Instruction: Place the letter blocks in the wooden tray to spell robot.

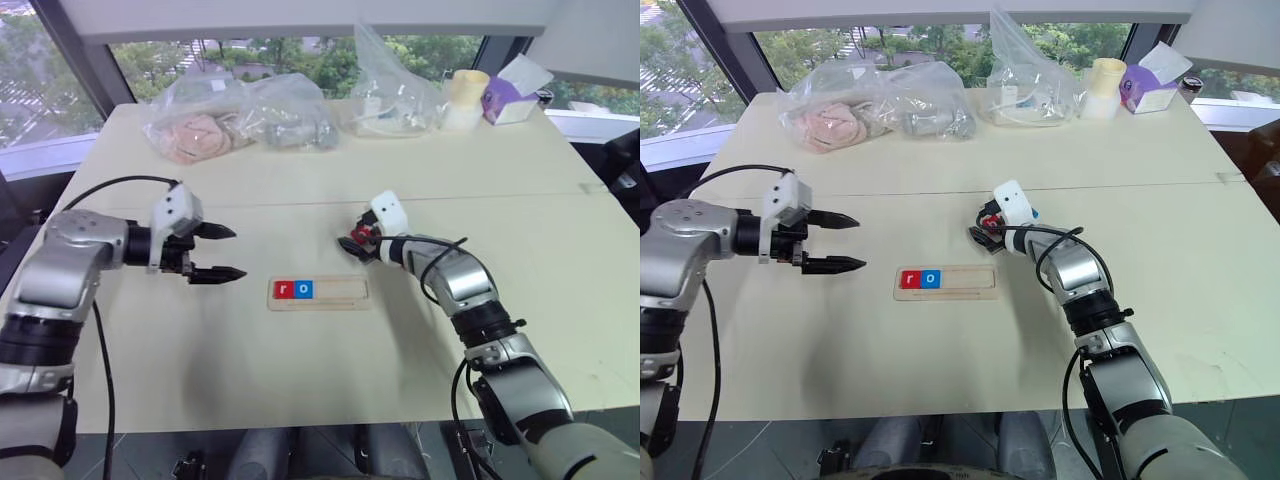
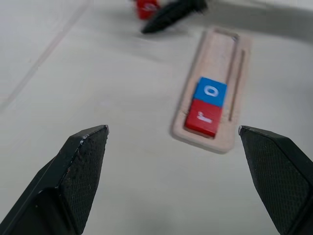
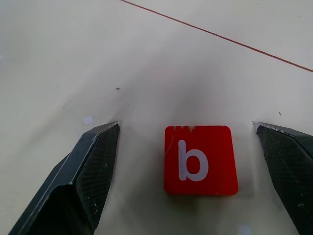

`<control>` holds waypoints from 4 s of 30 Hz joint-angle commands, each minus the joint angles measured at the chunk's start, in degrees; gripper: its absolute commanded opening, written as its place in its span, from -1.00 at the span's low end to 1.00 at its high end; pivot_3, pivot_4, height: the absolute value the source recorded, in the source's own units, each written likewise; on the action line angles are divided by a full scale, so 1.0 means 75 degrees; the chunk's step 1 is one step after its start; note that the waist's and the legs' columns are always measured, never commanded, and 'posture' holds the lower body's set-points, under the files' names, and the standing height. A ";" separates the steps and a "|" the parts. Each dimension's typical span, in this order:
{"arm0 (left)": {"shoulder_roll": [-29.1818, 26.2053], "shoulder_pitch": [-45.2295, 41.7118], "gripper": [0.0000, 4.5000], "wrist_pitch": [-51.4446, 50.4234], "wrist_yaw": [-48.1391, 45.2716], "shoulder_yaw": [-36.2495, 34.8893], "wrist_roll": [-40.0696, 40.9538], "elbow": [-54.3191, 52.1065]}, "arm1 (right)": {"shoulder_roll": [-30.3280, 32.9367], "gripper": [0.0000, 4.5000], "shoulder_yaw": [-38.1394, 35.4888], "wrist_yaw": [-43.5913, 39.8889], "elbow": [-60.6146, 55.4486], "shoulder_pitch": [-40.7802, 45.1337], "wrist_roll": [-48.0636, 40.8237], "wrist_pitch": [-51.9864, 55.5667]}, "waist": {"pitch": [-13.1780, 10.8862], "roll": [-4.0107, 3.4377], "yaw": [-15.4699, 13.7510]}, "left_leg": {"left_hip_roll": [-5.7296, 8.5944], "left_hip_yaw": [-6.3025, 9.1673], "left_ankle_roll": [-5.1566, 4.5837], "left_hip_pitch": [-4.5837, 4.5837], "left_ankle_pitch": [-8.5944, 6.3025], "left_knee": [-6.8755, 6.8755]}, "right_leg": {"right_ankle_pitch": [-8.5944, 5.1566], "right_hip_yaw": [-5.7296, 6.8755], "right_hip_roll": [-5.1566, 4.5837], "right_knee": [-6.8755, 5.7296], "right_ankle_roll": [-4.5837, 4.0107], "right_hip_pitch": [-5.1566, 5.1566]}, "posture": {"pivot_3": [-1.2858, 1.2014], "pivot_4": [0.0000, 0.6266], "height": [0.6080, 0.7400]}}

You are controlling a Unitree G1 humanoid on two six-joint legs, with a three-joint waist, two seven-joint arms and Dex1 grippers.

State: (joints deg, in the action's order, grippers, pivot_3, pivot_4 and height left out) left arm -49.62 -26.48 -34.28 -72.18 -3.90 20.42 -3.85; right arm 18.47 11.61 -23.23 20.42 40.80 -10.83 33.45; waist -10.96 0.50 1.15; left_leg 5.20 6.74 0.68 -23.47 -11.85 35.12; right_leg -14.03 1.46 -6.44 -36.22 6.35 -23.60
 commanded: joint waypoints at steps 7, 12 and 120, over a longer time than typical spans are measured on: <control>-0.0012 0.0947 1.00 -0.0896 0.1279 -0.0890 0.0802 -0.1574 | -0.0246 0.43 -0.0234 0.0038 -0.0727 -0.0280 0.0228 0.0527 | 0.0000 0.0000 -0.0048 | -0.0004 0.0004 0.0009 0.0005 0.0005 0.0004 | 0.0002 -0.0002 0.0007 -0.0005 -0.0005 0.0002 | 0.03 -0.52 1.00; -0.0277 0.1042 1.00 -0.0533 0.1139 -0.0540 0.0689 -0.1612 | -0.0306 -0.46 -0.0041 -0.0098 -0.1179 -0.0368 0.0414 0.0715 | 0.0001 -0.0002 0.0015 | -0.0009 -0.0005 0.0011 0.0005 0.0006 -0.0002 | 0.0005 -0.0016 0.0013 -0.0007 -0.0009 -0.0009 | 0.03 -0.52 1.00; -0.0855 0.3178 1.00 0.0189 0.1678 -0.0475 0.0867 -0.2764 | 0.1395 -0.51 0.1853 -0.4950 -0.2578 -0.0103 0.0736 -0.0339 | -0.0016 0.0026 -0.0048 | -0.0102 -0.0122 0.0003 -0.0007 -0.0021 0.0009 | 0.0061 -0.0165 0.0121 0.0014 -0.0068 -0.0092 | 0.03 -0.52 1.00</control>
State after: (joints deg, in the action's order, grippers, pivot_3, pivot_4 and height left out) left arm -56.06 -2.49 -33.31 -59.80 -6.47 26.77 -23.09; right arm 29.64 25.66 -60.51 1.61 38.92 -5.72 31.78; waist -11.08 0.69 0.79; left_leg 4.43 5.83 0.70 -23.52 -12.00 35.18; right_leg -13.57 0.23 -5.53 -36.12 5.84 -24.30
